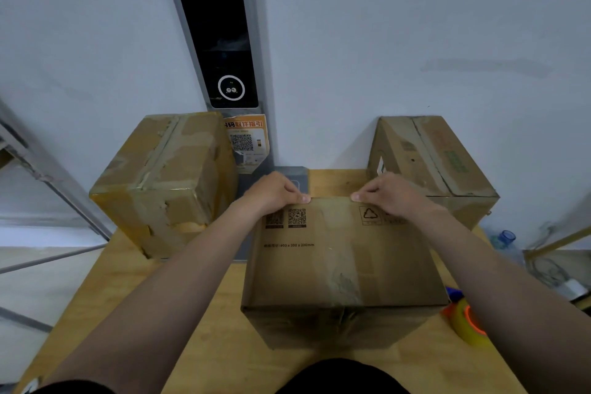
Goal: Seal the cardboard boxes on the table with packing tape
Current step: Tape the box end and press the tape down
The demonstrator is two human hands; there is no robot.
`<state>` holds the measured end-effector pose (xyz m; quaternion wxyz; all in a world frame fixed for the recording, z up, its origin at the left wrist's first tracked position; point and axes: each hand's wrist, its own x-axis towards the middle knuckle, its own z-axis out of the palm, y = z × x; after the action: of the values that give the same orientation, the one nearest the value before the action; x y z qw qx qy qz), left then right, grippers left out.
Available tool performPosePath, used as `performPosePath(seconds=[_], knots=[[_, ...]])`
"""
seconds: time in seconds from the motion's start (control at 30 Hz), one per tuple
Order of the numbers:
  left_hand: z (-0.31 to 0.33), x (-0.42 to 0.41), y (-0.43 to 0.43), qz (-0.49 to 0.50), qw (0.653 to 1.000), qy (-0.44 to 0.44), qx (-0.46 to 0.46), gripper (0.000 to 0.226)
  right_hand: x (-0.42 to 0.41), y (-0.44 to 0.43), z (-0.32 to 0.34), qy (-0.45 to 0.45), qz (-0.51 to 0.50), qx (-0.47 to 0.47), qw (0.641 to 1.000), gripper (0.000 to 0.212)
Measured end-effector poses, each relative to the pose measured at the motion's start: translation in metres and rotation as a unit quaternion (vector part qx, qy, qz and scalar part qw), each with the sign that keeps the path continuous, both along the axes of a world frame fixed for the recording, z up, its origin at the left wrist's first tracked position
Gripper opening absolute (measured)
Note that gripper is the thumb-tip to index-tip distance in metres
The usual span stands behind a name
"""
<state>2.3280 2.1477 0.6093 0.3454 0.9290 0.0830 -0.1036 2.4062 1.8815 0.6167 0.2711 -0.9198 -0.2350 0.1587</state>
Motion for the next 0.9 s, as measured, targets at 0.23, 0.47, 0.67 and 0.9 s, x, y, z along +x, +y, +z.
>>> performPosePath(seconds=[0.23,0.47,0.67,0.9], knots=[[-0.011,-0.021,0.020,0.083,0.994,-0.009,-0.064,0.025,-0.006,-0.042,-0.006,0.014,-0.081,0.065,0.994,0.023],[-0.022,-0.049,0.032,0.130,0.989,-0.064,-0.023,0.033,-0.018,-0.060,-0.008,0.056,-0.151,0.105,0.981,0.021],[-0.024,-0.052,0.023,0.156,0.984,-0.026,0.084,0.063,-0.031,-0.063,-0.004,0.057,-0.165,0.076,0.982,0.041],[-0.016,-0.062,0.009,0.201,0.955,-0.015,0.220,0.071,-0.045,-0.054,0.003,0.026,-0.224,-0.034,0.974,0.059]])
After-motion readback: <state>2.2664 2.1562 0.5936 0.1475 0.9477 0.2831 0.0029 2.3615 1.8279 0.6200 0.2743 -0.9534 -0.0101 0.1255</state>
